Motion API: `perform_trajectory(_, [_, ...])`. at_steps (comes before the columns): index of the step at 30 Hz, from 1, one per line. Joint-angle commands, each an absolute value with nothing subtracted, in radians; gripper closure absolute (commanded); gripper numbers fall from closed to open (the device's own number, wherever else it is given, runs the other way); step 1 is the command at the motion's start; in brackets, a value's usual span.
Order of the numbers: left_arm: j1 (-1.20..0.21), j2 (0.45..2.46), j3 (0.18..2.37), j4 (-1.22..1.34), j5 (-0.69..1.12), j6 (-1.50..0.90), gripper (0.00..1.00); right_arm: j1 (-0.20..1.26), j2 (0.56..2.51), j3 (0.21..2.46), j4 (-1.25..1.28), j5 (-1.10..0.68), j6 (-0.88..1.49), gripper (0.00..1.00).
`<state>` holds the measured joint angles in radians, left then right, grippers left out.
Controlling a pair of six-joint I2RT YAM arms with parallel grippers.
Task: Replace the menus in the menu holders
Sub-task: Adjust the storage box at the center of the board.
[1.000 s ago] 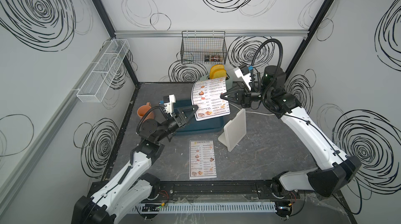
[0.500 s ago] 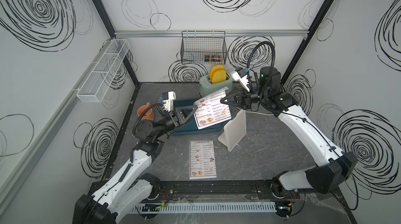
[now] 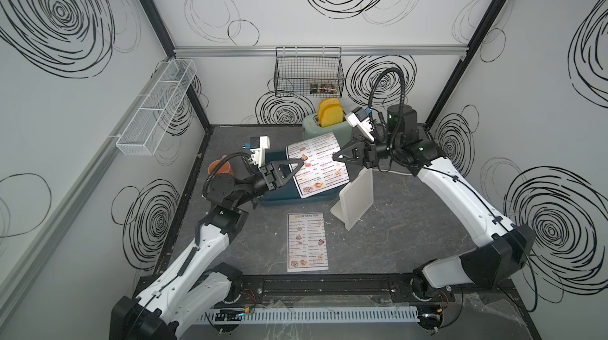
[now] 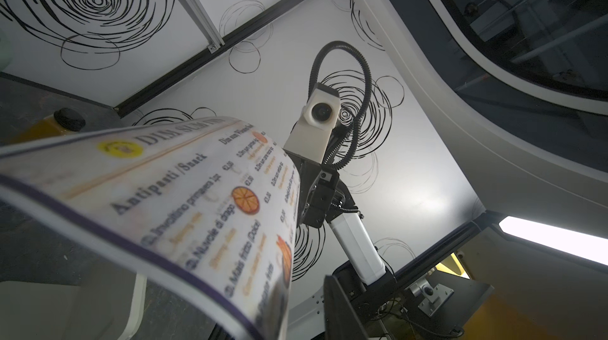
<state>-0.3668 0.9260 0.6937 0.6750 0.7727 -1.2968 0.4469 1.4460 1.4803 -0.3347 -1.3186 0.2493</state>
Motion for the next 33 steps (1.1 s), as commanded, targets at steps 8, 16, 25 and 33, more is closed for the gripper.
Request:
perform_trajectory(8, [-0.397,0.895,0.818,0.361,0.693,-0.989,1.00,0.359,1.394,1.492,-0.440,-1.172,0.197,0.44])
perform_trajectory(16, [-0.555,0.847,0.820,0.243,0.405,-0.711,1.00,0.201,1.251,1.334,-0.536,-0.533,0.217,0.02])
perform_trajectory(25, [-0.749,0.867,0.676,0.484,0.169,-0.620,1.00,0.193,1.082,1.152,-0.445,-0.330,0.307,0.01])
perform_trajectory(33, [-0.788,0.918,0.618,0.569,0.089,-0.620,1.00,0.194,1.050,1.149,-0.469,-0.319,0.307,0.03])
